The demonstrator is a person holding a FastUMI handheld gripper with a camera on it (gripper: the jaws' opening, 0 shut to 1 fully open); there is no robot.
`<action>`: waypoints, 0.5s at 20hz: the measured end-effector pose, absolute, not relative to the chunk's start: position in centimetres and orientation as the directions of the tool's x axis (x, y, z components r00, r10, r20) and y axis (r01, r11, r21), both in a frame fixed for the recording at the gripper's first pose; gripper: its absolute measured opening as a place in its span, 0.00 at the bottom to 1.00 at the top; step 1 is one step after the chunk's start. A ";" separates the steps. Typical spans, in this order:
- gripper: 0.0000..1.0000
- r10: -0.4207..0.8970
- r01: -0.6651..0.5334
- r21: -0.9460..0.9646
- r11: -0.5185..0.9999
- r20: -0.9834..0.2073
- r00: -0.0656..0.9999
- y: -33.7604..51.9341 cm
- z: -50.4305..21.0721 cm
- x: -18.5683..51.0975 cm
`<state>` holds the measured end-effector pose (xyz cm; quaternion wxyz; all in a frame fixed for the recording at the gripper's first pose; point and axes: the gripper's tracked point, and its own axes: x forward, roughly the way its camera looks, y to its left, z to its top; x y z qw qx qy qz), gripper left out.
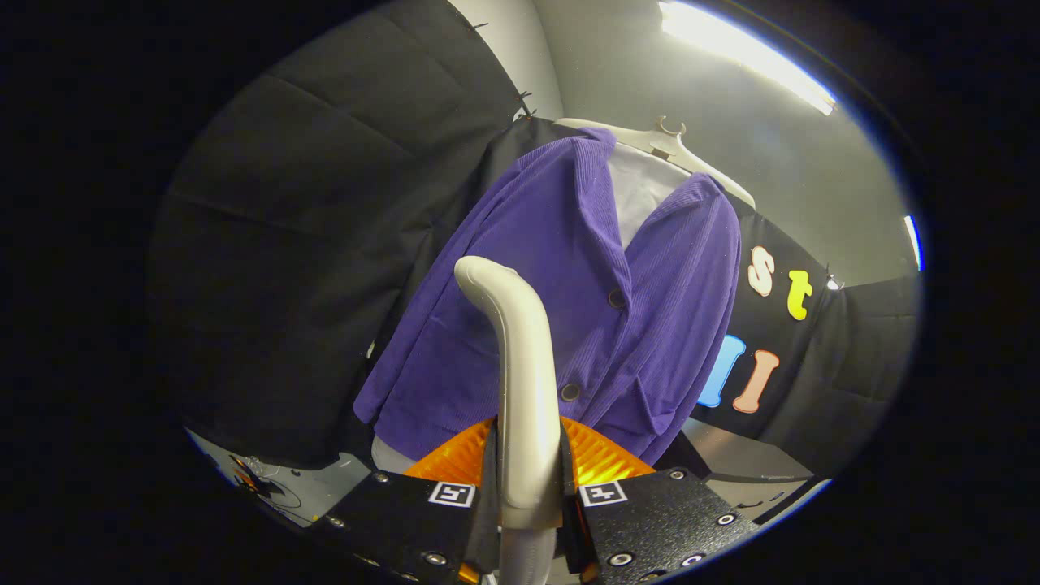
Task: Iron the clothes twice with a garment steamer, once on the left side and once on the right side.
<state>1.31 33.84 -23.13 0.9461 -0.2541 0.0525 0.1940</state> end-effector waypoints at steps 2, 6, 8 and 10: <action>0.32 0.341 -0.403 -0.470 0.785 -0.215 0.915 33.6 -24.5 0.8; 0.32 0.347 -0.437 -0.464 0.771 -0.269 0.898 33.3 -27.1 -0.3; 0.32 0.348 -0.454 -0.455 0.766 -0.300 0.888 32.8 -28.3 -0.6; 0.32 0.346 -0.468 -0.435 0.770 -0.332 0.877 32.4 -29.3 -1.1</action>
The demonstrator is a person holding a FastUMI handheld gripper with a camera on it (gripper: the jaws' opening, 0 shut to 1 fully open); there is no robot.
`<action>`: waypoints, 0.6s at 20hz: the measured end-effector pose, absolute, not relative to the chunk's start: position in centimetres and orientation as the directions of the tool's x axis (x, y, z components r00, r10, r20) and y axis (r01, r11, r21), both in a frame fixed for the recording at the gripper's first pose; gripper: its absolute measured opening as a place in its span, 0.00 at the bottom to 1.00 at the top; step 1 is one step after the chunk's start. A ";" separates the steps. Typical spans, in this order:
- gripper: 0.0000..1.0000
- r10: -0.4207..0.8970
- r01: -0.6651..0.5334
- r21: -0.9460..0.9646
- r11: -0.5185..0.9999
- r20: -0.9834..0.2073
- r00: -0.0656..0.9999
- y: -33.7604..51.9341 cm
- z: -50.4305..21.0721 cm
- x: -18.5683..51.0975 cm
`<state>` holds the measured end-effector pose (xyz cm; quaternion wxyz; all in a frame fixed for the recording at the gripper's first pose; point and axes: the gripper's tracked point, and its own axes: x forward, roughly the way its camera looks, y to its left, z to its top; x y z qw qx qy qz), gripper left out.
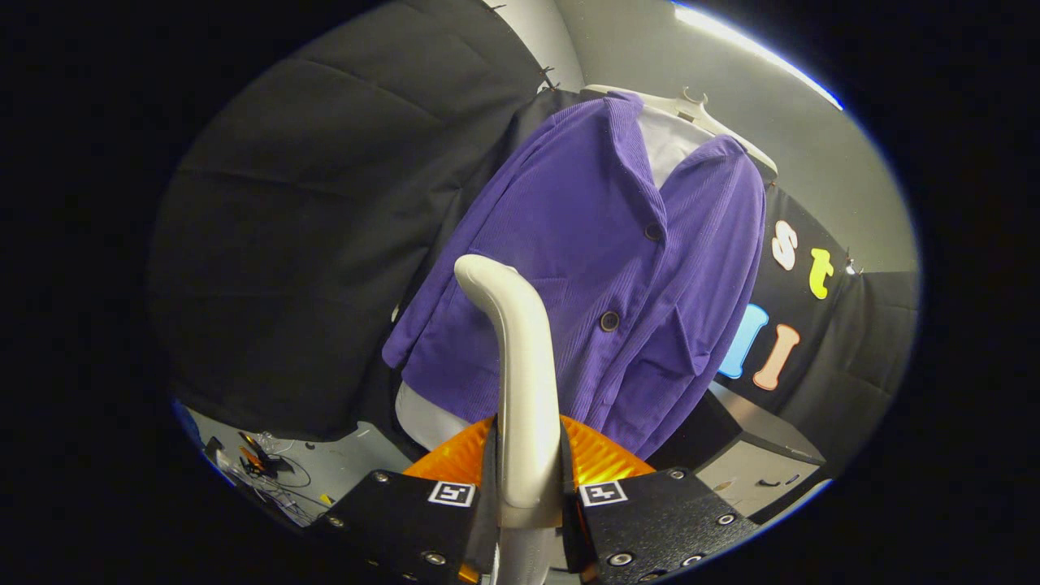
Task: Iron the clothes twice with a garment steamer, once on the left side and once on the right side.
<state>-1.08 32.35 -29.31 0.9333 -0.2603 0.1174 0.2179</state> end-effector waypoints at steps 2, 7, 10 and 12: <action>0.32 0.348 -0.483 -0.403 0.777 -0.363 0.864 31.4 -30.2 -2.2; 0.32 0.377 -0.521 -0.352 0.778 -0.402 0.834 26.9 -30.2 -6.1; 0.33 0.383 -0.516 -0.285 0.808 -0.412 0.827 22.5 -28.7 -8.9; 0.33 0.389 -0.502 -0.247 0.829 -0.391 0.834 19.6 -26.4 -10.1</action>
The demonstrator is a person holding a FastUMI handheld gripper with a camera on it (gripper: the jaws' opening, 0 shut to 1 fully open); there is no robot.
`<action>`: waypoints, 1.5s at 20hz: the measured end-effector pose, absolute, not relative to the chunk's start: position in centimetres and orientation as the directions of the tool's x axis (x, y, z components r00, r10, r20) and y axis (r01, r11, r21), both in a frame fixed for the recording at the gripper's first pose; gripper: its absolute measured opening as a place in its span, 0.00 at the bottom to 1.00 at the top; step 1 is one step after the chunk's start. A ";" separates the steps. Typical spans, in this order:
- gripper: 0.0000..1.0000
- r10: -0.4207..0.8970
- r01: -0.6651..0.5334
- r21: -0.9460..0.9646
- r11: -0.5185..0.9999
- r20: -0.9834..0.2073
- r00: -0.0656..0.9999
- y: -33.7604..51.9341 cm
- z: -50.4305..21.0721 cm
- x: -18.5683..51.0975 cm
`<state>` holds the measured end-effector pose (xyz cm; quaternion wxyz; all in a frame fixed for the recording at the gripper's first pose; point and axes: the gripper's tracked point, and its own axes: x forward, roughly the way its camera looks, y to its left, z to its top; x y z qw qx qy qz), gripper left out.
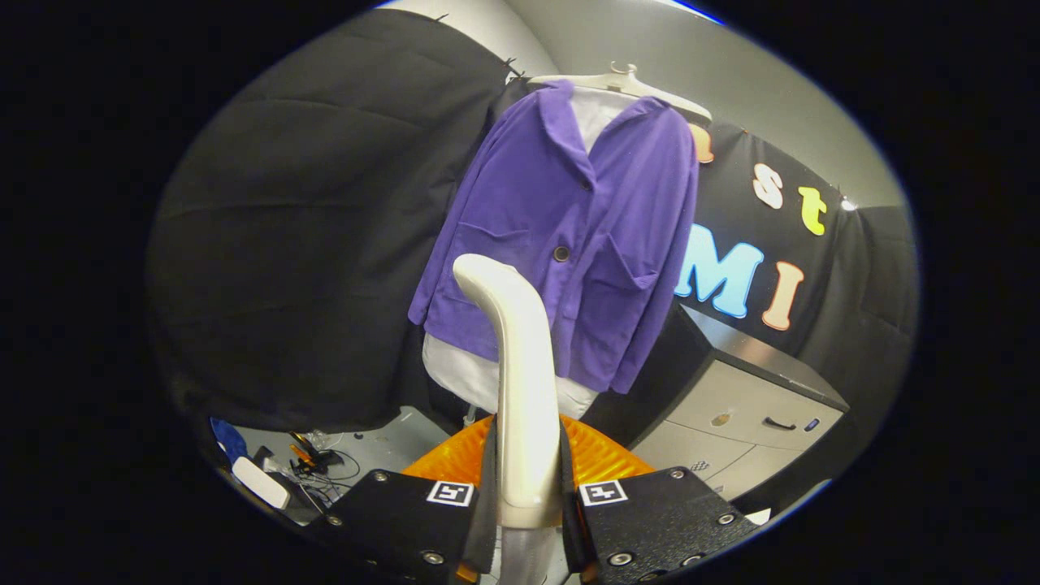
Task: Iron the clothes twice with a garment steamer, once on the left side and once on the right side.
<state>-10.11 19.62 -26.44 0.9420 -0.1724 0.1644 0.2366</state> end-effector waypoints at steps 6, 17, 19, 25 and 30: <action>0.33 0.350 -0.383 -0.121 0.916 -0.228 0.909 11.2 -16.0 -11.3; 0.33 0.108 -0.109 -0.023 0.994 -0.017 0.994 2.8 -2.2 -9.1; 0.33 0.082 -0.083 -0.021 0.996 -0.013 0.997 3.0 -1.7 -9.4; 0.33 0.040 -0.041 -0.034 0.999 -0.012 0.999 4.1 -2.5 -10.8; 0.34 0.028 -0.029 -0.073 0.997 -0.007 1.000 5.3 -3.2 -12.1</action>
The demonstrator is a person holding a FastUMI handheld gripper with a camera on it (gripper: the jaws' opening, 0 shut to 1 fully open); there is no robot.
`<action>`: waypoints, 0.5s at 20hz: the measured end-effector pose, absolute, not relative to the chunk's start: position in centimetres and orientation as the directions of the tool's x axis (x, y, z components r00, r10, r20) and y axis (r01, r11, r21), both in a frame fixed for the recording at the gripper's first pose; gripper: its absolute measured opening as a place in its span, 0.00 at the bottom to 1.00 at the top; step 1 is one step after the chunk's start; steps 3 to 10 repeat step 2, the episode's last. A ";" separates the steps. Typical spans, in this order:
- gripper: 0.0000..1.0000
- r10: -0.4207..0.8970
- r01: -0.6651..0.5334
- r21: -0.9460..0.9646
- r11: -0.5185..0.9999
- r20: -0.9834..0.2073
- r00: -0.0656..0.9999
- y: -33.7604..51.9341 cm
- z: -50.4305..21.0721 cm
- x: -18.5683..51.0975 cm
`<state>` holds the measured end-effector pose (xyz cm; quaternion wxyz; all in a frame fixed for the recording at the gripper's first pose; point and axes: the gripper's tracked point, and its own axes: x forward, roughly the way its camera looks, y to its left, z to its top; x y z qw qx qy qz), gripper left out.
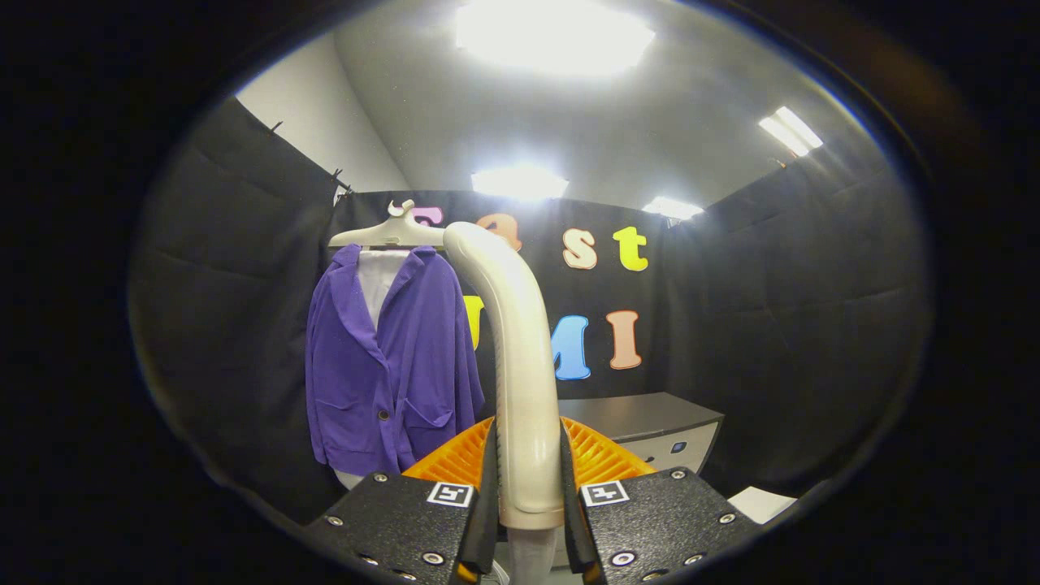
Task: Iron the clothes twice with a garment steamer, once on the left side and once on the right side.
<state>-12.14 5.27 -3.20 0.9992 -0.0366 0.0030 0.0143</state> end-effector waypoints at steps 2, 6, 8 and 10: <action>0.34 0.028 -0.028 -0.075 0.997 -0.002 1.000 5.7 -3.2 -12.4; 0.34 0.028 -0.028 -0.075 0.997 -0.002 1.000 5.7 -3.2 -12.4; 0.34 0.028 -0.028 -0.075 0.997 -0.002 1.000 5.7 -3.2 -12.4; 0.34 0.028 -0.028 -0.075 0.997 -0.002 1.000 5.7 -3.2 -12.4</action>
